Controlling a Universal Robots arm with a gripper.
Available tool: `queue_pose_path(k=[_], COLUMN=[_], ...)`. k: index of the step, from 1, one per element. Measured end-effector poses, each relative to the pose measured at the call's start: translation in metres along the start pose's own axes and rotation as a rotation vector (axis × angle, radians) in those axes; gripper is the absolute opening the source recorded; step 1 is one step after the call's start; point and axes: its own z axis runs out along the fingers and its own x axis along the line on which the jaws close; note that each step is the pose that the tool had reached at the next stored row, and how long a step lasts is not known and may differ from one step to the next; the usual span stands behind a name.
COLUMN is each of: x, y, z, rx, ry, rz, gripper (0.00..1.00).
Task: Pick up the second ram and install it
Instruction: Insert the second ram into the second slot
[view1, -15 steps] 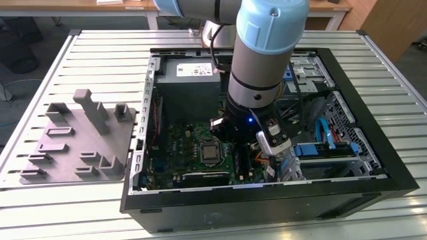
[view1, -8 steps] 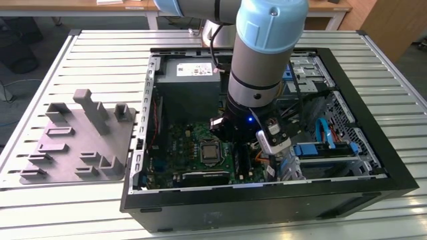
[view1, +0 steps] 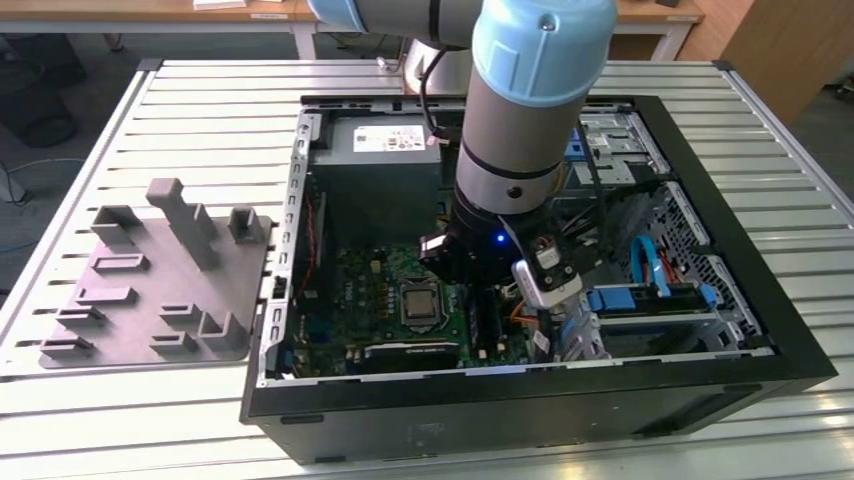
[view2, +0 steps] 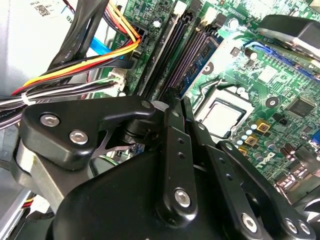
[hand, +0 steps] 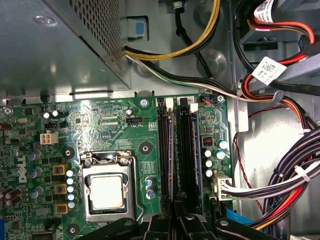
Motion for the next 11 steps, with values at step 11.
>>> queue_pose_path(k=[11], x=[0.0017], y=[-0.0016], z=[-0.0056], rx=[0.0003], ry=[-0.0026], rz=[0.000], gripper=[0.14])
